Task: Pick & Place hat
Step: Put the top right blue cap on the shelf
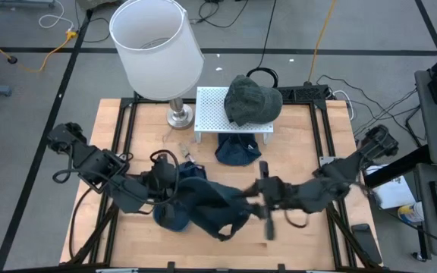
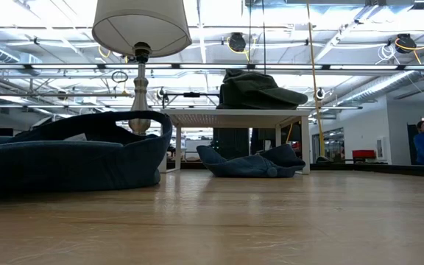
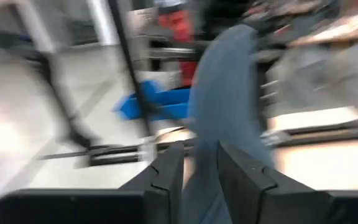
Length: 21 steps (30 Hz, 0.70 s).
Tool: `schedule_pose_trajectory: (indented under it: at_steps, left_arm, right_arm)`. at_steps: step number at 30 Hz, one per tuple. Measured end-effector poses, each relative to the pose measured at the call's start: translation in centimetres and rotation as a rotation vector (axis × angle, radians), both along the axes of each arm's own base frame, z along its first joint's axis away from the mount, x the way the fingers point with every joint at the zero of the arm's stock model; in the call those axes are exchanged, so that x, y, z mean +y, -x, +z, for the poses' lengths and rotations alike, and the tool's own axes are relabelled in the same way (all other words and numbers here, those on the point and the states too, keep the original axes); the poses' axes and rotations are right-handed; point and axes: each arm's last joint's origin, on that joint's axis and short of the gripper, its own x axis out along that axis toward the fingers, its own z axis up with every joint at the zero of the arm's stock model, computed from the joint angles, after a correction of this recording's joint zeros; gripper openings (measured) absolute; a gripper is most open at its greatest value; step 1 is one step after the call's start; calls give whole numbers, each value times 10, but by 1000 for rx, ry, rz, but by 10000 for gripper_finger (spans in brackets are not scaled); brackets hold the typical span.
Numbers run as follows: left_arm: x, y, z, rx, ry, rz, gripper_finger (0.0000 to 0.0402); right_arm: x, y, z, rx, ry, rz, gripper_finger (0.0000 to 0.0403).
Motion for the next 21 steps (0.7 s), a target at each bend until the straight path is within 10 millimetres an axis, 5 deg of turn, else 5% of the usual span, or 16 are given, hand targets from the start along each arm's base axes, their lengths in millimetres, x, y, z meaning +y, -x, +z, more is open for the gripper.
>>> schedule_pose_trajectory:
  at_steps: [7, 15, 21]
  left_arm:
    - [-3, 7, -4, 61, -177, -102, 5]
    - [-13, 13, -2, 47, -545, -320, 5]
    - [-28, 16, 8, -51, -918, -557, 5]
  right_arm:
    - [-13, 21, 11, 151, -413, 173, 154]
    - [-40, 23, -6, 468, -819, -28, 178]
    - [-58, 20, -19, 654, -913, -110, 178]
